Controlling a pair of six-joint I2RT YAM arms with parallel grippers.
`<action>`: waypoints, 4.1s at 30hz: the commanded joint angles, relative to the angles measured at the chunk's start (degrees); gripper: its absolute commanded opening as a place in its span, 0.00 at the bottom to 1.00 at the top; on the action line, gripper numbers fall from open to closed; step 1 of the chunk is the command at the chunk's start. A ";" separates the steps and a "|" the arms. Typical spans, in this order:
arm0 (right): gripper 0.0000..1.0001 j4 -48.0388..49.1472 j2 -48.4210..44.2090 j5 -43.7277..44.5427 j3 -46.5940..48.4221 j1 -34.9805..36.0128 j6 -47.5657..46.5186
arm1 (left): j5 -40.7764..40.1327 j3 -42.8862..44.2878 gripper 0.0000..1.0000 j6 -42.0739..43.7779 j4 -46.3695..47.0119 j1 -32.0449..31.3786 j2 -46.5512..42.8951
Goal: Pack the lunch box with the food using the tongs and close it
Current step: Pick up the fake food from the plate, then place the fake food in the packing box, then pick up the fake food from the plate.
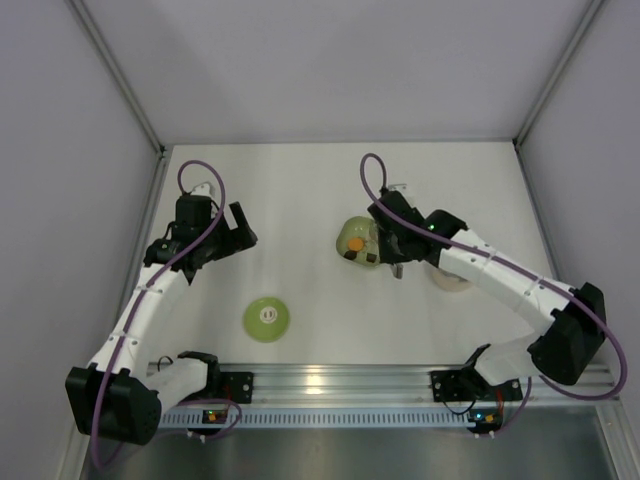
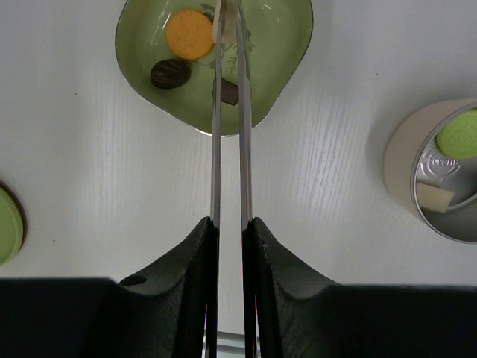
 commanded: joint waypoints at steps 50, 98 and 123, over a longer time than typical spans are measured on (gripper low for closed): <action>0.32 -33.54 -34.79 14.99 -13.28 -3.18 19.35 | 0.39 0.25 0.99 -0.11 2.94 -0.43 0.97; 0.36 -0.58 -5.52 -8.04 -0.10 -2.04 -0.52 | -0.31 0.17 0.99 0.06 2.85 -0.43 1.15; 0.40 0.38 -3.33 -7.25 -3.79 -0.90 -0.43 | -0.40 0.08 0.99 0.15 2.77 -0.43 0.89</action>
